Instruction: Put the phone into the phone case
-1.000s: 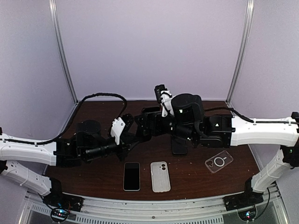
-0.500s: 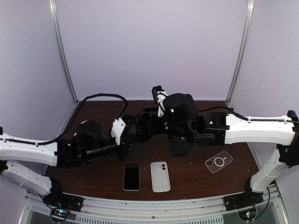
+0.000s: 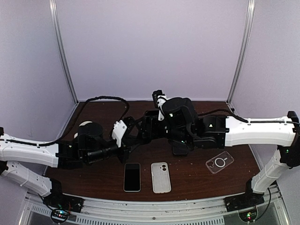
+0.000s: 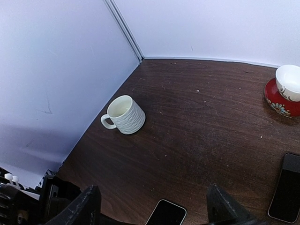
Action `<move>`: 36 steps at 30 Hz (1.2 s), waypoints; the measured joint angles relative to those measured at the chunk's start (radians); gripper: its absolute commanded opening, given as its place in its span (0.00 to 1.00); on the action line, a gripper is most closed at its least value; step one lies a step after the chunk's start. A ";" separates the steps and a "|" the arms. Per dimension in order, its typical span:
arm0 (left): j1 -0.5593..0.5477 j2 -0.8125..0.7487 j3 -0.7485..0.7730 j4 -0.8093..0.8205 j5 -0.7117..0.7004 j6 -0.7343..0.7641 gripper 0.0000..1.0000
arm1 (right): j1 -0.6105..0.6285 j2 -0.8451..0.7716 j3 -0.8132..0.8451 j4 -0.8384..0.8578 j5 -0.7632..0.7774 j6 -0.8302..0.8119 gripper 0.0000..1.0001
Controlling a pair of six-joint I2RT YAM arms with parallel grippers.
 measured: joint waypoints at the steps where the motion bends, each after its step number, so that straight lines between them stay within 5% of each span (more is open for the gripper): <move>1: 0.000 0.002 0.000 0.001 0.001 0.000 0.23 | 0.000 0.000 0.000 -0.002 0.000 0.000 0.45; 4: 0.000 0.013 0.000 0.004 0.006 0.003 0.51 | -0.002 -0.005 -0.005 -0.019 0.007 -0.001 0.30; 8: 0.000 0.018 0.000 -0.009 0.024 -0.005 0.72 | -0.016 -0.029 -0.053 -0.087 0.041 0.000 0.21; 11: 0.000 0.013 -0.013 -0.016 0.031 -0.021 0.73 | -0.021 -0.039 -0.101 -0.149 0.062 0.011 0.12; 18: 0.000 -0.011 -0.114 -0.129 -0.001 -0.075 0.72 | -0.009 0.036 -0.143 -0.285 0.050 0.090 0.07; 27: 0.000 0.075 -0.116 -0.254 0.000 -0.146 0.72 | 0.032 0.154 -0.109 -0.399 0.016 0.217 0.07; 36: 0.000 -0.035 -0.212 -0.299 0.009 -0.200 0.72 | 0.150 0.236 -0.001 -0.501 0.024 0.393 0.07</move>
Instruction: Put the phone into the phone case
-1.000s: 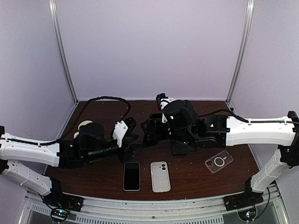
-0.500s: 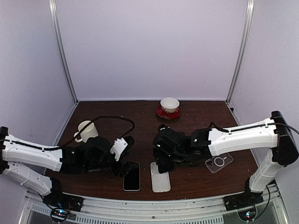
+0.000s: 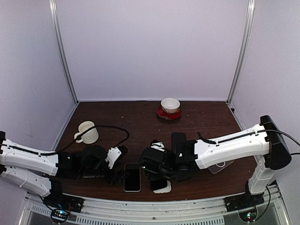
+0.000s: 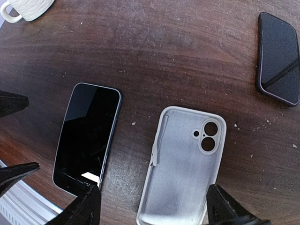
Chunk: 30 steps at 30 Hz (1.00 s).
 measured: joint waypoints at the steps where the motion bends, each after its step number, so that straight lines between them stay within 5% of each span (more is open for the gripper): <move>1: 0.000 -0.019 -0.006 -0.004 0.000 0.000 0.72 | 0.005 0.006 0.001 -0.006 0.001 0.021 0.07; 11: -0.006 -0.139 -0.085 -0.014 0.037 -0.036 0.73 | 0.016 0.080 0.052 -0.141 0.066 0.121 0.03; 30: -0.030 -0.015 -0.064 0.053 0.109 -0.052 0.69 | 0.007 0.080 0.051 -0.161 0.009 0.137 0.03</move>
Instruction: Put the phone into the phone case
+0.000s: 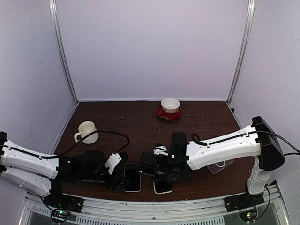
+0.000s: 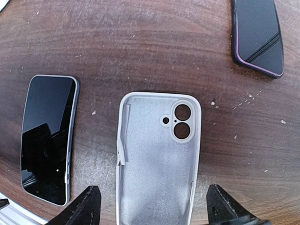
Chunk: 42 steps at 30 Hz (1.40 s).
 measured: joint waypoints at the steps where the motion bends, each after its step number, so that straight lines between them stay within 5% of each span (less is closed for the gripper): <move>1: 0.000 -0.004 0.000 0.007 0.000 0.000 0.68 | -0.001 0.000 0.000 0.002 -0.005 0.000 0.03; 13: -0.001 0.027 -0.001 0.068 0.062 0.027 0.47 | -0.029 0.024 0.005 0.036 -0.042 -0.018 0.03; 20: -0.013 0.076 -0.005 0.121 0.089 0.035 0.46 | -0.040 0.056 0.043 -0.004 -0.069 -0.045 0.07; 42: -0.014 0.092 -0.008 0.143 0.084 0.035 0.45 | -0.058 0.111 0.062 -0.004 -0.050 -0.026 0.69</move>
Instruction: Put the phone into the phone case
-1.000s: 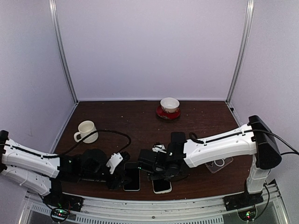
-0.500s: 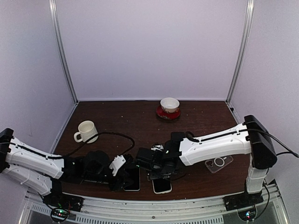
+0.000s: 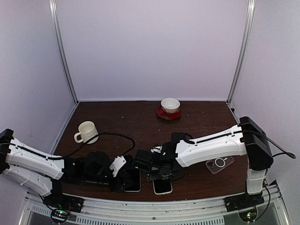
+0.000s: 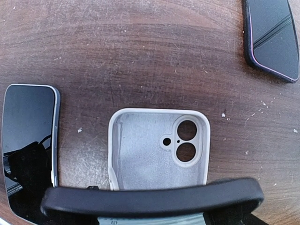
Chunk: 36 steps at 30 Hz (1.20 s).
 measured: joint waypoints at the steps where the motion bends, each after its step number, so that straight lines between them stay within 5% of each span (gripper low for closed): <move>1: 0.000 0.000 0.000 0.000 0.000 0.000 0.45 | -0.002 0.003 0.000 0.002 0.002 -0.001 0.71; 20: 0.000 -0.006 0.000 -0.016 -0.045 0.018 0.46 | -0.017 0.068 0.000 0.013 0.019 -0.018 0.99; 30: 0.000 0.010 0.129 -0.137 -0.046 0.009 0.67 | -0.049 -0.066 0.012 -0.021 -0.069 -0.184 1.00; 32: 0.000 0.034 0.184 -0.152 -0.048 -0.011 0.63 | -0.069 -0.146 -0.022 -0.009 -0.099 -0.211 0.94; 36: 0.048 0.196 0.343 -0.189 0.002 -0.073 0.35 | -0.147 -0.283 -0.171 0.080 -0.173 -0.243 0.70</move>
